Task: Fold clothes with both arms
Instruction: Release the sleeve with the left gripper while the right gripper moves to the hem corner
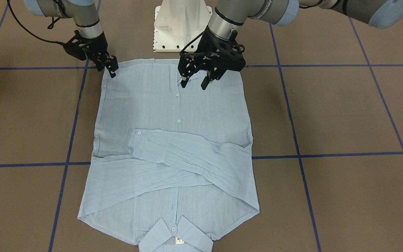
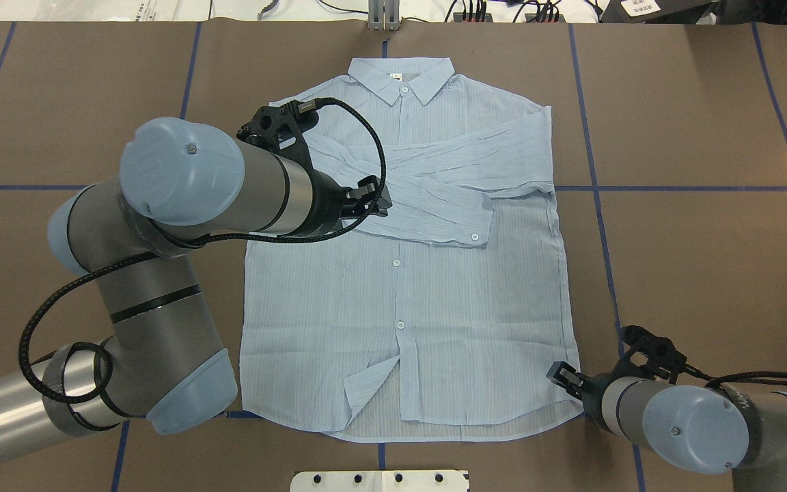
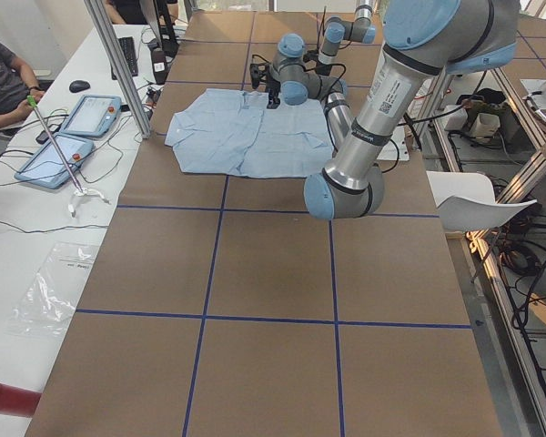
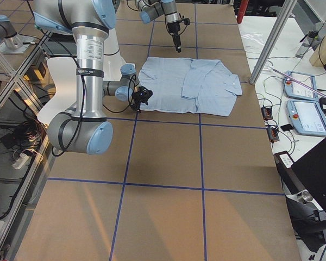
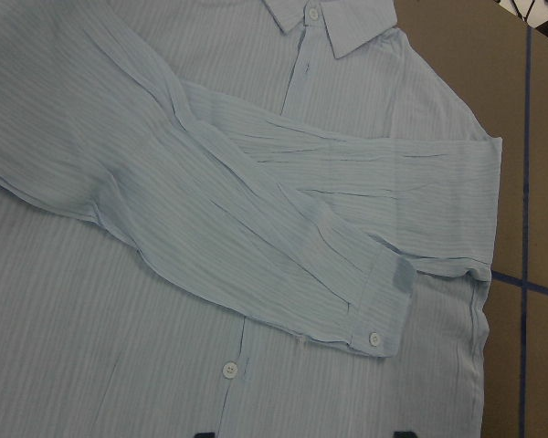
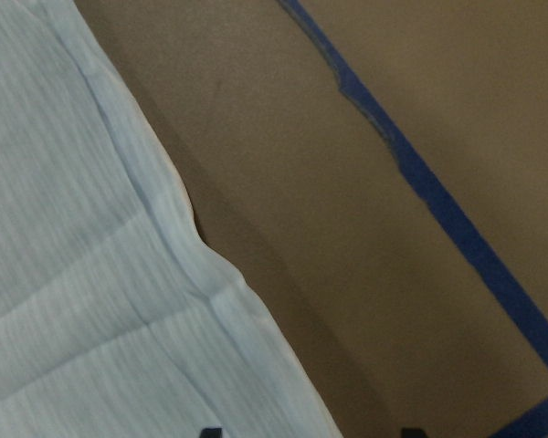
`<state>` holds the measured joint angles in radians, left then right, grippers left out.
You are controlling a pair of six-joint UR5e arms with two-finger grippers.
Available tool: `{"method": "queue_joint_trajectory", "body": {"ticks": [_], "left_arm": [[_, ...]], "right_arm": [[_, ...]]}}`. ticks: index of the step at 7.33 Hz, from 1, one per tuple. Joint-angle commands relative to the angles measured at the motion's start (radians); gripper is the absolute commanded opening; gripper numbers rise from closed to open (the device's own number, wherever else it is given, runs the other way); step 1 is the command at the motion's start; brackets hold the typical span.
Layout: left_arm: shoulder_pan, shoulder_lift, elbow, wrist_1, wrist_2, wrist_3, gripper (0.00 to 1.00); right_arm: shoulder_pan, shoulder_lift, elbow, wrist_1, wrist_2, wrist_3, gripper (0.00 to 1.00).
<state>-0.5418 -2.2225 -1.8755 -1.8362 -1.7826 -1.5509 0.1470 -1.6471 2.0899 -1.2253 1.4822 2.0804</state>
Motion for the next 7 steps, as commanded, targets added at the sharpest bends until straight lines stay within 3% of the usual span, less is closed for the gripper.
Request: {"method": "queue_joint_trajectory", "body": {"ticks": [1,4,5,6,7], "left_arm": [[-0.003,0.02,-0.025,0.0,0.0,-0.002,0.72],[0.0,0.05,-0.05,0.0,0.002,-0.002,0.72],[0.0,0.05,-0.051,0.0,0.002,-0.005,0.72],[0.0,0.05,-0.053,0.0,0.002,-0.006,0.72],[-0.001,0.053,-0.062,0.0,0.008,-0.006,0.72]], "right_arm": [[-0.02,-0.013,0.015,-0.011,0.001,0.003,0.57],[-0.046,-0.025,0.018,-0.016,-0.003,0.018,0.46],[-0.053,-0.025,0.021,-0.017,-0.003,0.023,0.37],[-0.058,-0.025,0.021,-0.017,-0.003,0.027,0.37],[-0.058,-0.025,0.021,-0.017,-0.003,0.027,0.21]]}}
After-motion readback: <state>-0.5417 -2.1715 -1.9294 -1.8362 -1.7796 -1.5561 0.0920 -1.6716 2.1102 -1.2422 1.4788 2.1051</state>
